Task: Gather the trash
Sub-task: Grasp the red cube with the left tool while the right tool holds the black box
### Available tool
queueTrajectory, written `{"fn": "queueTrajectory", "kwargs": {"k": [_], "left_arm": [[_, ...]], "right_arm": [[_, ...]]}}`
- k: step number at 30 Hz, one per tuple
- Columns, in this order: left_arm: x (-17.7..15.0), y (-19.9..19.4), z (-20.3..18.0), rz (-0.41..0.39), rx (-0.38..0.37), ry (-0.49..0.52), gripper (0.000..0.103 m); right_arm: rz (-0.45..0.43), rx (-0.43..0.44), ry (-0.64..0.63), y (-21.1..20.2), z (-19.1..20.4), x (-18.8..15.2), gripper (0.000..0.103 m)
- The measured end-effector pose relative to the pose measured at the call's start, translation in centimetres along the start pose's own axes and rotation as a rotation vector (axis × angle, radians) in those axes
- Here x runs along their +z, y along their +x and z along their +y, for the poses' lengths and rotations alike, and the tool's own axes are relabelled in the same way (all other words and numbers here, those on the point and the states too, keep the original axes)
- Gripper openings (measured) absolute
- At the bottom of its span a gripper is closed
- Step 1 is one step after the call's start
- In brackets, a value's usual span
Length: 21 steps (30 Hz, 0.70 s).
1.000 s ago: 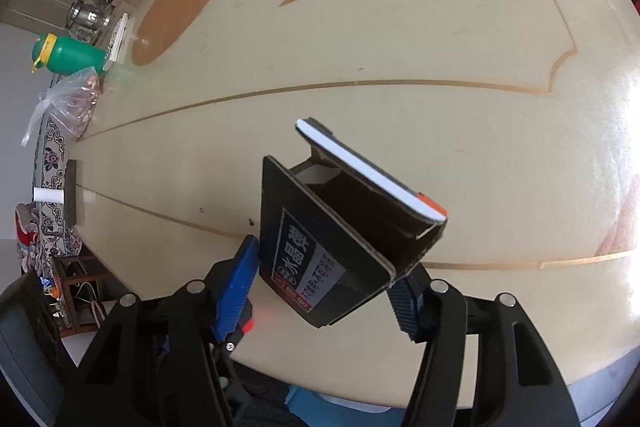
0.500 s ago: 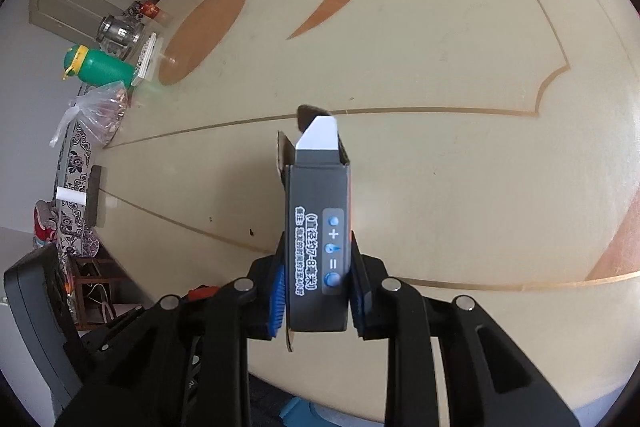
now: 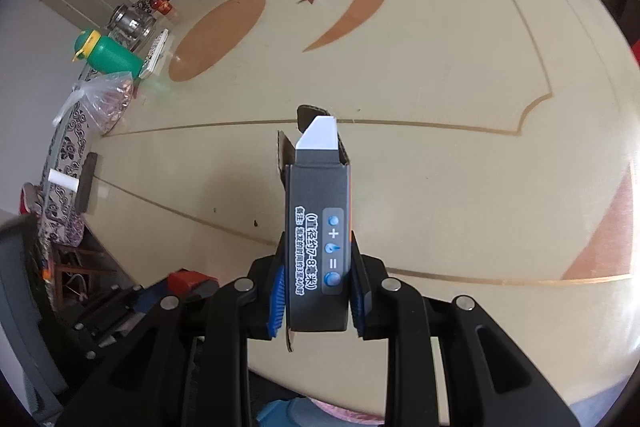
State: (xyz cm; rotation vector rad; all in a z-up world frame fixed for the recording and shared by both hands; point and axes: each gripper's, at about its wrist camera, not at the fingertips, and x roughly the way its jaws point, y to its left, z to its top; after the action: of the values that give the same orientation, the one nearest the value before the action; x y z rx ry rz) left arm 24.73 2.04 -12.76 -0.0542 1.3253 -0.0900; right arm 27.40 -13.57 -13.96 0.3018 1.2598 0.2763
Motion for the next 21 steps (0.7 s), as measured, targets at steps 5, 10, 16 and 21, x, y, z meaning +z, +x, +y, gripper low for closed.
{"fn": "queueTrajectory", "kwargs": {"k": [5, 10, 16, 21], "left_arm": [[0.6, -2.0, -0.9, -0.052, 0.002, 0.026, 0.032], [-1.8, -4.6, -2.1, -0.118, 0.003, 0.068, 0.032], [-4.1, -8.6, -3.2, -0.218, 0.013, 0.131, 0.032], [-6.3, -11.7, -3.9, -0.302, 0.021, 0.17, 0.032]], "right_arm": [[-0.058, -0.011, -0.024, -2.6, 0.2, -1.6, 0.026], [-0.139, -0.017, -0.052, -6.3, 0.4, -4.0, 0.026], [-0.238, -0.041, -0.101, -11.3, 1.3, -7.1, 0.026], [-0.314, -0.051, -0.123, -15.1, 1.9, -10.5, 0.026]]}}
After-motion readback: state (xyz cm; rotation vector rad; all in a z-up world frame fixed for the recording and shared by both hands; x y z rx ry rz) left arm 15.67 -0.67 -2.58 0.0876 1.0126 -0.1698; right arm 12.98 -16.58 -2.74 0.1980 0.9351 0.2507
